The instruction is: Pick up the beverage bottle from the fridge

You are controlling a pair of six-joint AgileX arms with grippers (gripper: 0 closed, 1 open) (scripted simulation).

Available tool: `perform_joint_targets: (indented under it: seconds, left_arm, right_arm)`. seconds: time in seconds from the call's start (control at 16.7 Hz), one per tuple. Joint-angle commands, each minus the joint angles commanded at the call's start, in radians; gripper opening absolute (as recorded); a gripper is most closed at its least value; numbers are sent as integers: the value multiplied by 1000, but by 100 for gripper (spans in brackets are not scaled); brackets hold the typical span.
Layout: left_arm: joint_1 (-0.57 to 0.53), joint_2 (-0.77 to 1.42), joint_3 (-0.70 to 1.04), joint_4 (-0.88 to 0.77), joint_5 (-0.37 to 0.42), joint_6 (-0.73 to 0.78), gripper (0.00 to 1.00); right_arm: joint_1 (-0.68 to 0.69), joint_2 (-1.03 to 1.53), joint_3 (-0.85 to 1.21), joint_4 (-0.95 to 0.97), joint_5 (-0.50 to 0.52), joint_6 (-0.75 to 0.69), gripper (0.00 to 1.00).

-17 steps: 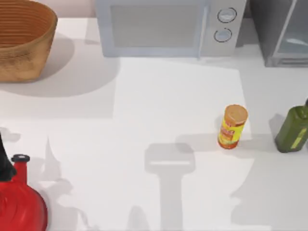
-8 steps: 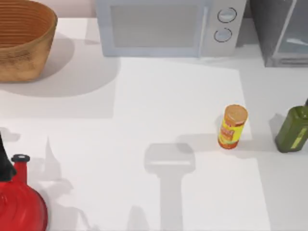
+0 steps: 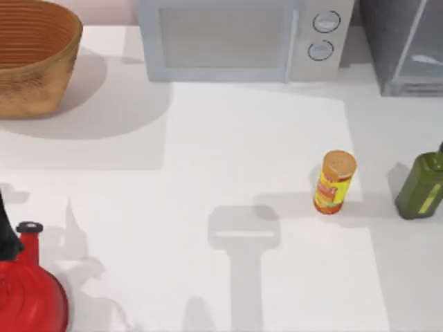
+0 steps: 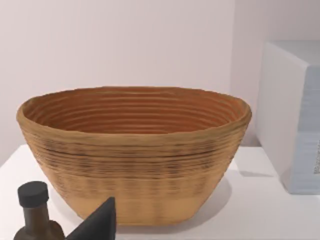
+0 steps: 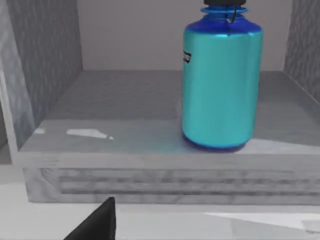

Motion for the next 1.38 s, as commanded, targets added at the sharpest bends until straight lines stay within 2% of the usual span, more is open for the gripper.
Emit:
perform_joint_targets:
  seconds: [0.66,1.14,1.38]
  left_arm:
    - [0,0,0,0,0,0,100]
    - [0,0,0,0,0,0,100]
    - [0,0,0,0,0,0,100]
  right_arm:
    - [165,313,620,-288,186,-12,100]
    - [182,342,678,-331,207,-13,100]
    - [203,412,826,-401,229,-14,100]
